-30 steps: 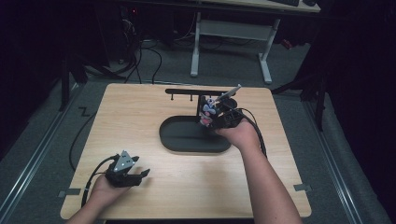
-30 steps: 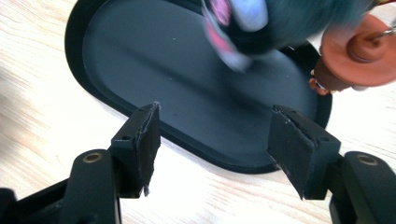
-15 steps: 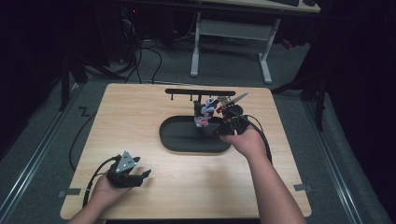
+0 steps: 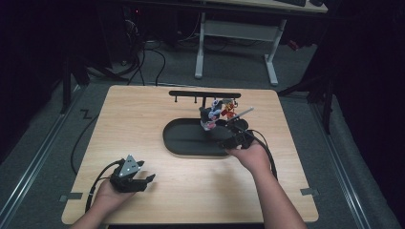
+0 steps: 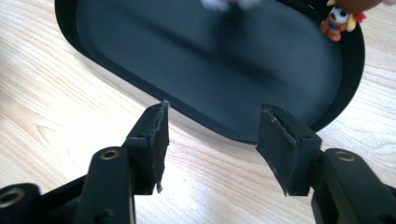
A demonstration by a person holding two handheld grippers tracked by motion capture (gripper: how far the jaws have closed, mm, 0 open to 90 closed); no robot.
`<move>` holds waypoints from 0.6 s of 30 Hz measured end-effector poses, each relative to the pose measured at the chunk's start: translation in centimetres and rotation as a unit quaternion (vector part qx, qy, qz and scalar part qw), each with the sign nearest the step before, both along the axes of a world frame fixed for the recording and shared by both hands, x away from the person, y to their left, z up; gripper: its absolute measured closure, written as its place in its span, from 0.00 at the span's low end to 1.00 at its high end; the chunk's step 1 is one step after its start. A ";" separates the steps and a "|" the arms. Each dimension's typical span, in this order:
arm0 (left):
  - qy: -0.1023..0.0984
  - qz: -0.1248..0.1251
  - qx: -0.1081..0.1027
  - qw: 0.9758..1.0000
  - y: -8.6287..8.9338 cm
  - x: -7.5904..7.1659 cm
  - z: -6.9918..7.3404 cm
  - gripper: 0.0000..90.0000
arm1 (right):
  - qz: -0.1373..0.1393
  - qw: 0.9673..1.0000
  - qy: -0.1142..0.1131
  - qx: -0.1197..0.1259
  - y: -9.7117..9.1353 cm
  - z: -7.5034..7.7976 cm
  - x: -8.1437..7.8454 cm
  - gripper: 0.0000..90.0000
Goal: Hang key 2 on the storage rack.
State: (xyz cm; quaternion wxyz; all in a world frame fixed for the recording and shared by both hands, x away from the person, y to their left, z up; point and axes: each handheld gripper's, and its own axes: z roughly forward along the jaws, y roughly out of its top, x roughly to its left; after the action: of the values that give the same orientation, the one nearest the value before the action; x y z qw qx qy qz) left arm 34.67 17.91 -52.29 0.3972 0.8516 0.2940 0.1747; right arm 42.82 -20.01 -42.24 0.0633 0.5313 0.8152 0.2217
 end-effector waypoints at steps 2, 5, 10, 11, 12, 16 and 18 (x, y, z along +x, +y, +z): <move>0.000 -0.001 0.000 1.000 -0.1 0.0 0.0 0.37 | 0.011 1.000 -0.021 -0.001 -0.1 -0.8 -1.0 0.50; 0.001 -0.004 0.000 1.000 -0.2 -0.1 0.0 0.37 | 0.016 0.999 -0.041 -0.011 -0.3 -1.7 -2.1 0.50; 0.001 -0.008 -0.004 1.000 -0.3 -0.4 0.1 0.37 | 0.022 0.996 -0.079 -0.031 -0.3 -2.6 -3.9 0.50; 0.002 -0.009 -0.005 1.000 -0.4 -0.4 0.1 0.37 | 0.026 0.994 -0.097 -0.034 -0.3 -3.2 -4.9 0.49; 0.002 -0.010 -0.005 1.000 -0.4 -0.5 0.1 0.37 | 0.026 0.994 -0.097 -0.034 -0.3 -3.2 -4.9 0.49; 0.002 -0.015 -0.009 1.000 -0.6 -0.6 0.2 0.37 | 0.024 0.989 -0.143 -0.006 -0.9 -4.6 -7.1 0.47; -0.002 -0.019 -0.010 1.000 -0.7 -0.7 0.2 0.37 | 0.024 0.986 -0.167 -0.006 -1.2 -5.4 -8.3 0.49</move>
State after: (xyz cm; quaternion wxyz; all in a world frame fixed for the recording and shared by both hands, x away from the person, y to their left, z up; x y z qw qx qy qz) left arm 33.94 17.19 -52.11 0.4097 0.8528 0.2785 0.1656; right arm 34.54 -21.24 -47.65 0.1964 0.4670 0.8067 0.3043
